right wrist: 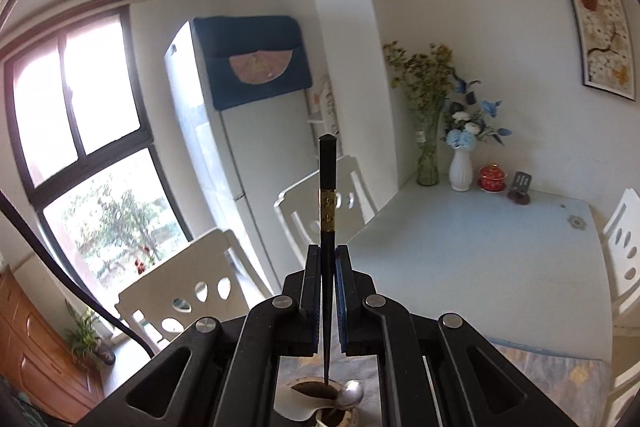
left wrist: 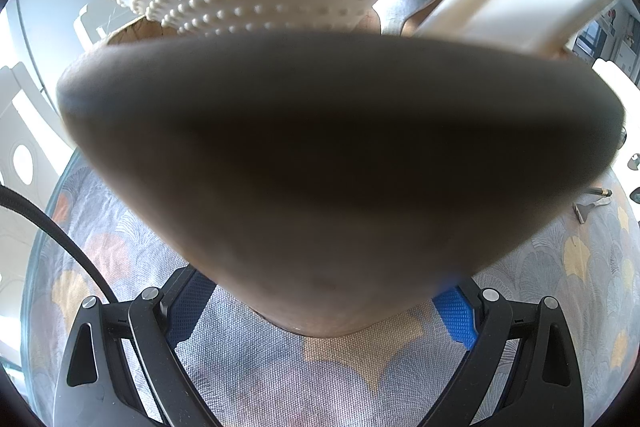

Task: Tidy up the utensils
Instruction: 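Lower the black chopstick into the wooden holder and open the right tool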

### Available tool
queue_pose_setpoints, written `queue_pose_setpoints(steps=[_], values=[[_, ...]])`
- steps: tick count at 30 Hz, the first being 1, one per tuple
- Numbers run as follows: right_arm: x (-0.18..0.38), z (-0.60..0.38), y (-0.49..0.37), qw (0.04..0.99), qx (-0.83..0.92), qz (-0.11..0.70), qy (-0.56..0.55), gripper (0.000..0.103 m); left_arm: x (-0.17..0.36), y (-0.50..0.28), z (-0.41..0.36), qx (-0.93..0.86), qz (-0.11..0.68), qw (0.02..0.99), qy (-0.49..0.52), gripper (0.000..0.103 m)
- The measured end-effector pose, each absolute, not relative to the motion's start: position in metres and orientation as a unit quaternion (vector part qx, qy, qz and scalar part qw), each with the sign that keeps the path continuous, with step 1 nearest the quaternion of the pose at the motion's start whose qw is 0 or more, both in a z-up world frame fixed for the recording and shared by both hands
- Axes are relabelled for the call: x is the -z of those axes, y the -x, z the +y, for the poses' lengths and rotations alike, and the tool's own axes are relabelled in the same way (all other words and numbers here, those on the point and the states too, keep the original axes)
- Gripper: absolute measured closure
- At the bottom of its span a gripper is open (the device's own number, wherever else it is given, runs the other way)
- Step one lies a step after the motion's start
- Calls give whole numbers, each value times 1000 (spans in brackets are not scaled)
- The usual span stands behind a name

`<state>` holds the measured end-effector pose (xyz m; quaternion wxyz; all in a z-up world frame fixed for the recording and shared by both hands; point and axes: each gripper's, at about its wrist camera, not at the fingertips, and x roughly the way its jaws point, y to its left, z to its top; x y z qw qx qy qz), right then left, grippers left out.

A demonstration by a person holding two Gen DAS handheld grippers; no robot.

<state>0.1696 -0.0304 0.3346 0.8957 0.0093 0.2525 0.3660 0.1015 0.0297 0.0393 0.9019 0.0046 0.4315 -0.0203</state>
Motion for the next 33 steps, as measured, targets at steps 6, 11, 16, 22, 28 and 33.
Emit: queue_pose_setpoints(steps=[6,11,16,22,28,33], values=[[-320,-16,-167,896,-366,250,18,97,-40,-101,29,20,432,902,-5,6],[-302,-13,-174,890,-365,271,15,97,-40,-101,29,20,432,902,-5,6],[-290,-13,-179,886,-361,290,13,97,-40,-101,29,20,432,902,-5,6],[-284,-14,-180,880,-363,306,5,97,-40,-101,29,21,432,902,-4,6],[-281,-11,-176,872,-371,320,11,96,-39,-101,31,23,432,901,0,6],[-280,-12,-172,867,-368,336,6,95,-40,-97,34,27,434,900,7,6]])
